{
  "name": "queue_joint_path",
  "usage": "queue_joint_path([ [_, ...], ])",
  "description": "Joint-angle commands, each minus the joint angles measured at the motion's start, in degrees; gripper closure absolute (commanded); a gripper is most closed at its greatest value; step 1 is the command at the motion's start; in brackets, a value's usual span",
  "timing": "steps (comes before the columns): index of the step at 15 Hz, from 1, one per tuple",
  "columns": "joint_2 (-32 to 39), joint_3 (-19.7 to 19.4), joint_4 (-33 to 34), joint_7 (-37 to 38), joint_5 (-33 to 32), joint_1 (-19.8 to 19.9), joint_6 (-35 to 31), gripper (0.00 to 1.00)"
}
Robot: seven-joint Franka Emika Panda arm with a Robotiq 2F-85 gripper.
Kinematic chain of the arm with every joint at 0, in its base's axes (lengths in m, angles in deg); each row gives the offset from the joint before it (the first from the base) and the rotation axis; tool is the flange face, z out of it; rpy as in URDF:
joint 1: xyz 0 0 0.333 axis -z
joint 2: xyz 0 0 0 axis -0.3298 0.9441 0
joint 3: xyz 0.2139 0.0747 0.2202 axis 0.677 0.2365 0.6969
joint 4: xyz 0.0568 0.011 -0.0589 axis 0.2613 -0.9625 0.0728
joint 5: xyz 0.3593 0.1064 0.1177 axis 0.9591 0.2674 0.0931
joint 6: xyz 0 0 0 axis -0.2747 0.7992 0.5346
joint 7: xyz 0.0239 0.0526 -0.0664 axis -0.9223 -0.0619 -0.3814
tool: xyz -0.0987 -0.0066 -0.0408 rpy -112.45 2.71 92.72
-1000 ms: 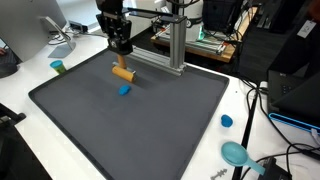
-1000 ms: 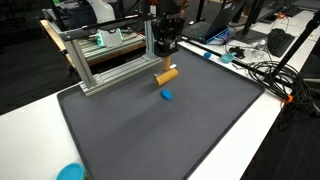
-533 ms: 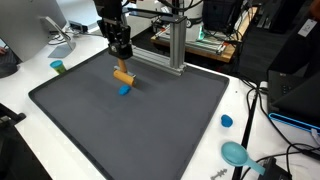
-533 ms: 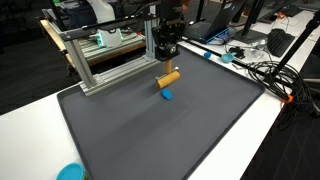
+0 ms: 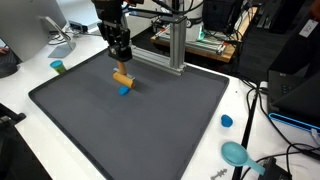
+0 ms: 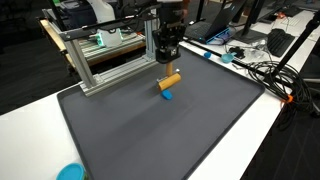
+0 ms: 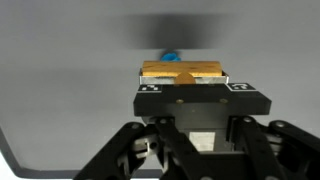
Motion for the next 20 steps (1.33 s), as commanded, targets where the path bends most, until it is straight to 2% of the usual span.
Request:
queue_joint_path([
  [1, 0.84, -0.90, -0.94, 1.04, 0.62, -0.23, -3.04, 0.78],
  [10, 5.51, -1.96, -0.02, 5.13, -0.66, -1.04, -6.12, 0.78],
  [15, 7.78, -2.94, 2.11, 8.57, -3.93, -2.32, 0.70, 0.78],
  [20, 9.96, -2.63, 4.68, 9.02, -3.86, -2.82, 3.38, 0.78],
])
